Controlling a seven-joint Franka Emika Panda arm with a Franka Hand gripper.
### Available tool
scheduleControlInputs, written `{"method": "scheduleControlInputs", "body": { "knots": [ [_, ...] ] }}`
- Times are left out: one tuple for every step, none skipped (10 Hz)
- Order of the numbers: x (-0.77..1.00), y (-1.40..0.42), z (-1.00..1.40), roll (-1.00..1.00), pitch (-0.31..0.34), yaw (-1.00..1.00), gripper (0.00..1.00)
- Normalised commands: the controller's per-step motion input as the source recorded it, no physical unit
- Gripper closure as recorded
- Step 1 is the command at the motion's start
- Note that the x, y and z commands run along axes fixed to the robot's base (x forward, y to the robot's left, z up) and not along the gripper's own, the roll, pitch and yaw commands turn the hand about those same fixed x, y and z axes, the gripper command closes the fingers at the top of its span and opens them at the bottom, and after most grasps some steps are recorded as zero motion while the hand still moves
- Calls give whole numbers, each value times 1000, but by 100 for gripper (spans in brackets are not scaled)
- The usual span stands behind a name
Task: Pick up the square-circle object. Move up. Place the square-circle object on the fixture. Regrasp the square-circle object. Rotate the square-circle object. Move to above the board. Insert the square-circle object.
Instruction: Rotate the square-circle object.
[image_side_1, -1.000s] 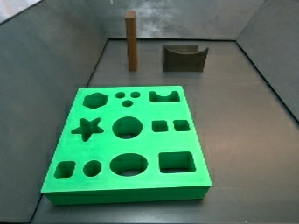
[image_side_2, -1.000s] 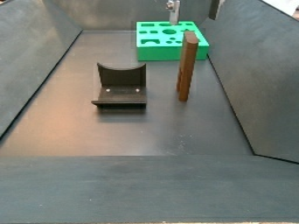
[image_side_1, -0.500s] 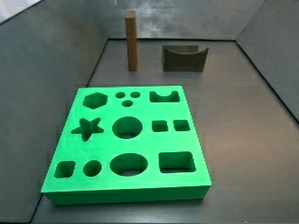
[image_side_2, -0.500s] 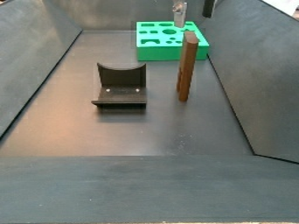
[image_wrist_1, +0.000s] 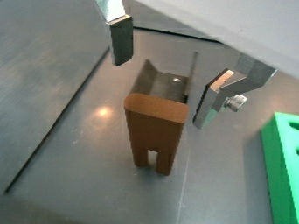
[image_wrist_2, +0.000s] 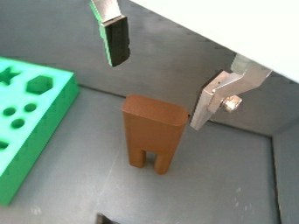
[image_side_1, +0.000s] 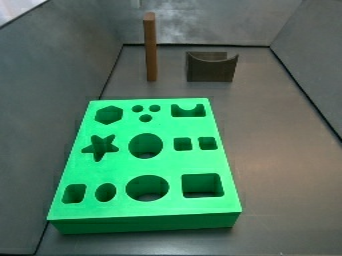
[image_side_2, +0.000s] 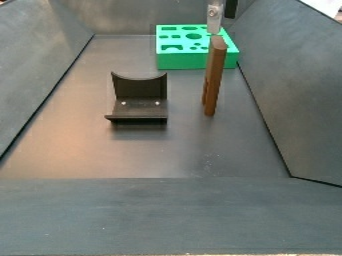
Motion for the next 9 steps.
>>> {"method": "scheduleControlInputs", "body": {
  "knots": [
    [28,4,-22,-1,9,1000,0],
    [28,4,-22,-2,9,1000,0],
    [28,4,-22,-2,9,1000,0],
    [28,4,-22,-2,10,1000,0],
    [28,4,-21,-2,10,1000,0],
    [28,4,-21,-2,11,1000,0],
    [28,4,-21,-2,11,1000,0],
    [28,4,-21,-2,11,1000,0],
    [28,4,-21,-2,12,1000,0]
  ]
}}
